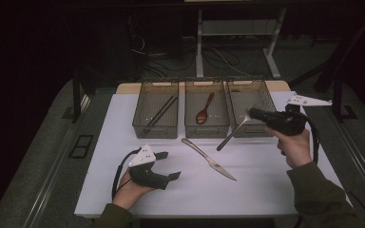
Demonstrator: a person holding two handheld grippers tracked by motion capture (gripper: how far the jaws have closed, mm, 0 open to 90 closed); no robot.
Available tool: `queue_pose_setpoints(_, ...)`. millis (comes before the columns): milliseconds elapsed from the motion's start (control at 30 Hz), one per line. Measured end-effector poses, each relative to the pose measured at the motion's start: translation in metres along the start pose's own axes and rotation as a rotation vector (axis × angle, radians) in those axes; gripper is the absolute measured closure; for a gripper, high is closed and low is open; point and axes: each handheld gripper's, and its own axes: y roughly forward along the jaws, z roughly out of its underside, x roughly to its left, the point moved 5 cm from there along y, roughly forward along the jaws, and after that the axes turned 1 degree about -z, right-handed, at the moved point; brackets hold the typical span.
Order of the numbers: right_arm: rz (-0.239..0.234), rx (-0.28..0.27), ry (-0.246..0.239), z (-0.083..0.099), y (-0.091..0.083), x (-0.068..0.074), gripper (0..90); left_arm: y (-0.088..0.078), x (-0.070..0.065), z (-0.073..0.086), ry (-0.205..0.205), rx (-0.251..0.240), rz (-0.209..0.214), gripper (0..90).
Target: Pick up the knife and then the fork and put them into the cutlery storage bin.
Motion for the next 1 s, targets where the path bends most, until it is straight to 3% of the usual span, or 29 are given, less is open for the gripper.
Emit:
queue_pose_setpoints(300, 0.064, -0.013, 0.005, -0.032, -0.008, -0.027, 86.8, -0.005, 0.003, 0.008, -0.016, 0.01, -0.036, 0.0)
queue_pose_setpoints(700, 0.143, -0.019, 0.034, -0.057, -0.013, -0.065, 86.8, -0.003, 0.001, 0.007, -0.011, 0.025, -0.033, 0.0)
queue_pose_setpoints(1000, 0.224, 0.016, 0.053, -0.064, -0.01, -0.096, 86.8, -0.003, -0.001, 0.006, 0.01, 0.022, -0.036, 0.0)
